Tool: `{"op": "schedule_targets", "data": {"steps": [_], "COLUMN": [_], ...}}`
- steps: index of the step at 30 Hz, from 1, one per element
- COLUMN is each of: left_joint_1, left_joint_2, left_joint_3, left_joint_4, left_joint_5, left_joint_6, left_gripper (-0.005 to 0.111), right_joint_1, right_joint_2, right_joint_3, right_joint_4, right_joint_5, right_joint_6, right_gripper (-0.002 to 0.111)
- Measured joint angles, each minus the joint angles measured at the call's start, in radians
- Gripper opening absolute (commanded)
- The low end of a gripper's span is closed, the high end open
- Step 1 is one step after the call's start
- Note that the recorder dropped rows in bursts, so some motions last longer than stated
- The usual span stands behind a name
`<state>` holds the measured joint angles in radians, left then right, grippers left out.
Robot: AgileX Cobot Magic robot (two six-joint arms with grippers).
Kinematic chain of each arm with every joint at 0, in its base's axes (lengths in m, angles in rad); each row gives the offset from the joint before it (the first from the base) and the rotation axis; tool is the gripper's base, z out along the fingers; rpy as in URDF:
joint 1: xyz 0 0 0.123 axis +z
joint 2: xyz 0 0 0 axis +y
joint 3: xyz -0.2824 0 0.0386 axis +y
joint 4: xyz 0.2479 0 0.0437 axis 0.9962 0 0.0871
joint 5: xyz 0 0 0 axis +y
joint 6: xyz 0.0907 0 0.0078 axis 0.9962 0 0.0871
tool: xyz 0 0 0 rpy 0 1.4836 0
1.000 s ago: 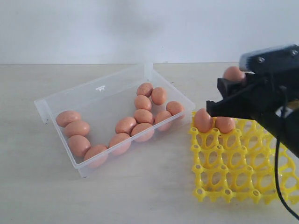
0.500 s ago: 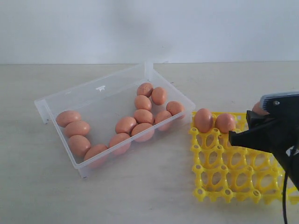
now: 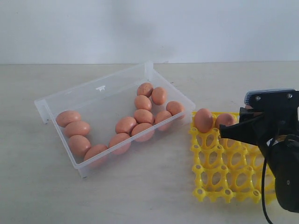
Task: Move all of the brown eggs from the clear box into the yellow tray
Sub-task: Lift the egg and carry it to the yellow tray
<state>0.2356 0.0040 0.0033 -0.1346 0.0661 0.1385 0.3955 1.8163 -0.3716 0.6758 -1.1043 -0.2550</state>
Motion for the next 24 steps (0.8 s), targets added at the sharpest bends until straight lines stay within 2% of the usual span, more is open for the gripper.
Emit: {"op": "schedule_targets", "data": {"steps": [12, 16, 24], "left_joint_1": [0.000, 0.000, 0.000], "left_joint_2": [0.000, 0.000, 0.000], "left_joint_3": [0.000, 0.000, 0.000], "left_joint_4": [0.000, 0.000, 0.000], "left_joint_5": [0.000, 0.000, 0.000], "left_joint_6": [0.000, 0.000, 0.000], "left_gripper": [0.004, 0.004, 0.004], "right_joint_1": [-0.003, -0.043, -0.155], "right_joint_2": [0.023, 0.044, 0.044], "right_joint_3": [0.000, -0.008, -0.008], "right_joint_4": [0.000, -0.022, -0.323], "right_joint_5": [-0.011, -0.012, 0.068], "right_joint_6": [-0.005, 0.027, 0.141], "right_gripper": [0.000, 0.000, 0.000]}}
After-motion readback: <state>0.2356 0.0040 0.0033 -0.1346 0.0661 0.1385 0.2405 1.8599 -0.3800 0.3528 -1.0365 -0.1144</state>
